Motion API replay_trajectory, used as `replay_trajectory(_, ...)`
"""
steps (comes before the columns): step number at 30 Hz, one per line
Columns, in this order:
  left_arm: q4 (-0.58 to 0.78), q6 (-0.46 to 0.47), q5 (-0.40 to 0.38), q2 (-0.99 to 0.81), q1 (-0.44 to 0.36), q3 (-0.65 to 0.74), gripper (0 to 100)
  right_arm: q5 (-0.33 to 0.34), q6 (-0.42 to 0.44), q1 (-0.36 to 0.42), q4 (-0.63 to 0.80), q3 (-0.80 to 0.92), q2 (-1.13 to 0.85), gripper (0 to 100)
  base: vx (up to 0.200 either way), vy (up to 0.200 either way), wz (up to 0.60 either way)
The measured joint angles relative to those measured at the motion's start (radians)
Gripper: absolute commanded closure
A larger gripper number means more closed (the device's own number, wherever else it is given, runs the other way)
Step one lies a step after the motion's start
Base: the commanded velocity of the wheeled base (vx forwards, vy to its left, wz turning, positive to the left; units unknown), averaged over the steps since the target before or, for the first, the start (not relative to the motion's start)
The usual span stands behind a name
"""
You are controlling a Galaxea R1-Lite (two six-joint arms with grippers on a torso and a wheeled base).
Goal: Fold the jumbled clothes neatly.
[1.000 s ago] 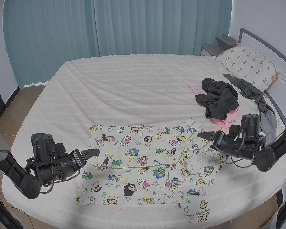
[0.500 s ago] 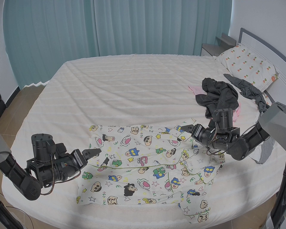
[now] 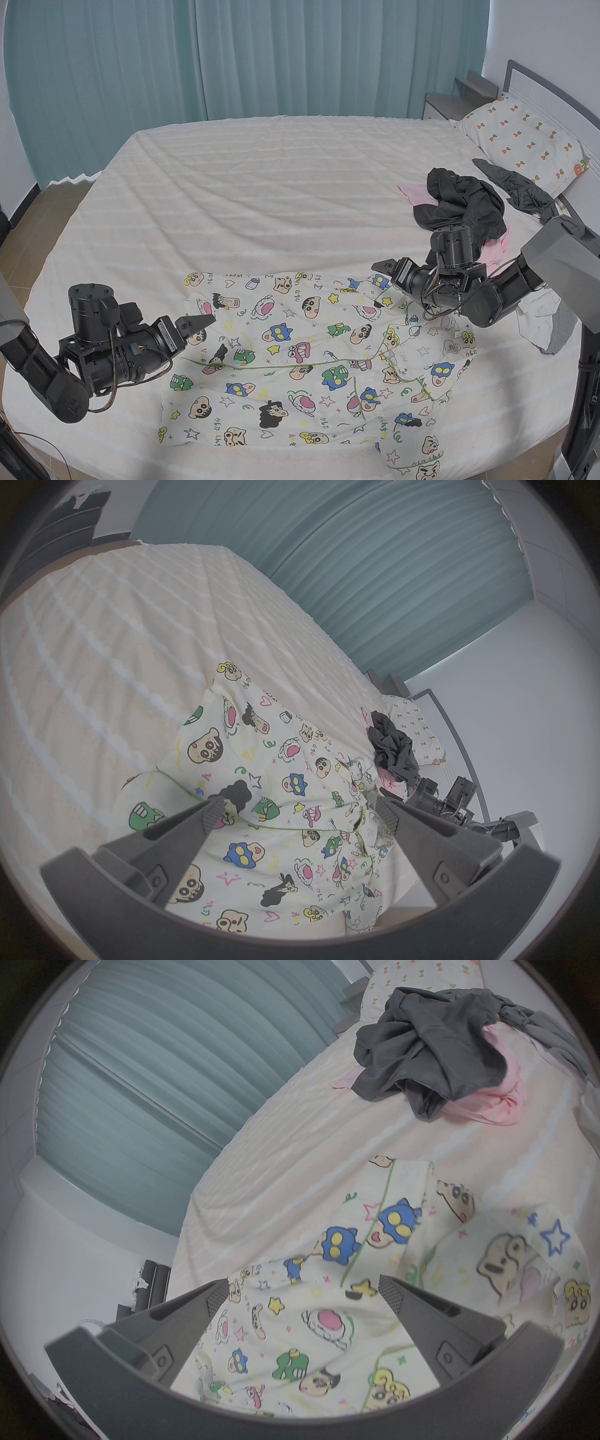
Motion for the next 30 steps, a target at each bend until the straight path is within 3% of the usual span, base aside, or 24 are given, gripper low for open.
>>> replay_trajectory(7, -0.001, 0.001, 0.001, 0.007, 0.000, 0.000, 0, -0.031, 0.000, -0.016, 0.083, -0.076, 0.054, 0, 0.000, 0.000, 0.00)
replay_trajectory(22, 0.000, 0.001, 0.002, 0.021, -0.003, 0.000, 0, -0.034, 0.000, -0.033, 0.138, -0.145, 0.131, 0, 0.000, 0.000, 0.00)
replay_trajectory(30, 0.000, 0.001, 0.001, 0.033, -0.007, -0.001, 0, -0.034, 0.000, -0.020, 0.241, -0.247, 0.177, 0, 0.000, 0.000, 0.00)
